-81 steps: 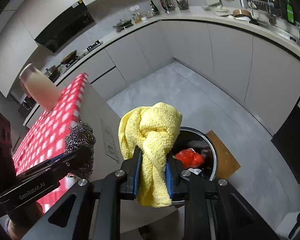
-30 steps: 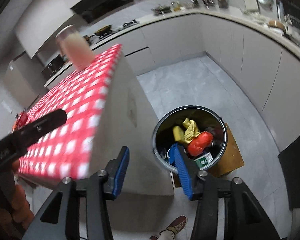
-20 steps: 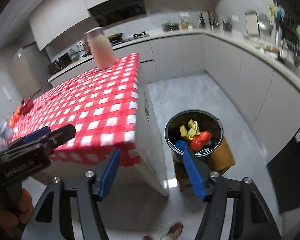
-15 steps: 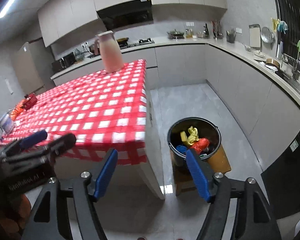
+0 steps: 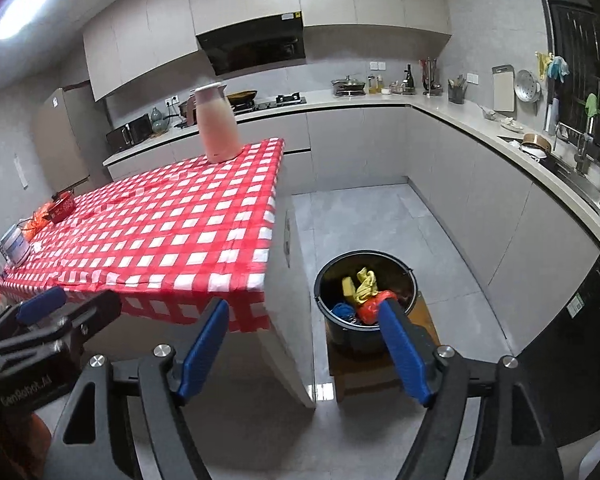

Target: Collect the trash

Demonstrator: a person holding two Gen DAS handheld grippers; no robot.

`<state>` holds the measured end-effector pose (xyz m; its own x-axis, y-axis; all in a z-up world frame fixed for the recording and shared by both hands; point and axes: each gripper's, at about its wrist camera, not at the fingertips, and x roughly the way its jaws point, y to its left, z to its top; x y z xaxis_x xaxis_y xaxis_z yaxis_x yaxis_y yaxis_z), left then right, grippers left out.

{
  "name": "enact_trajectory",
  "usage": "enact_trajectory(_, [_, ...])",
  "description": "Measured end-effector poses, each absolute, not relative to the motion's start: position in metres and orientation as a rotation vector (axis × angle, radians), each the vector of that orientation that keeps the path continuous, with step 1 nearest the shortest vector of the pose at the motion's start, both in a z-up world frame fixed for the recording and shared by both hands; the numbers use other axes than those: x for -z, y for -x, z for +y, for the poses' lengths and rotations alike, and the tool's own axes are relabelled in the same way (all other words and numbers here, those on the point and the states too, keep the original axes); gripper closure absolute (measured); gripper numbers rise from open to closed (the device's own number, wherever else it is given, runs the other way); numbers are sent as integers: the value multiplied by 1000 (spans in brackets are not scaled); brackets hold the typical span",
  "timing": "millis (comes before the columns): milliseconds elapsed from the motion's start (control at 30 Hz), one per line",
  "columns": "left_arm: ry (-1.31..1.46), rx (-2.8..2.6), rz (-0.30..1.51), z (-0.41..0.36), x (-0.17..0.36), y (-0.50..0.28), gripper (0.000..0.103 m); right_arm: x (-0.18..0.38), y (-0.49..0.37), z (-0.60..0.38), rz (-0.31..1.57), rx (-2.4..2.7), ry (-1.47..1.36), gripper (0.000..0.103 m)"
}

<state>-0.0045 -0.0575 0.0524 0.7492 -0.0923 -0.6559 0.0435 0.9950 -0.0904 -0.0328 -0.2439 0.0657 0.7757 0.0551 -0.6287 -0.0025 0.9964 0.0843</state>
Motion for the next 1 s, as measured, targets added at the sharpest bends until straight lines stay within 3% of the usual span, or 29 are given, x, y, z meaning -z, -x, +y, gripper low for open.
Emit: enact_trajectory(1000, [55,31,743,-68,-53,8,10,-59,28,-258,696,-47,-89,24])
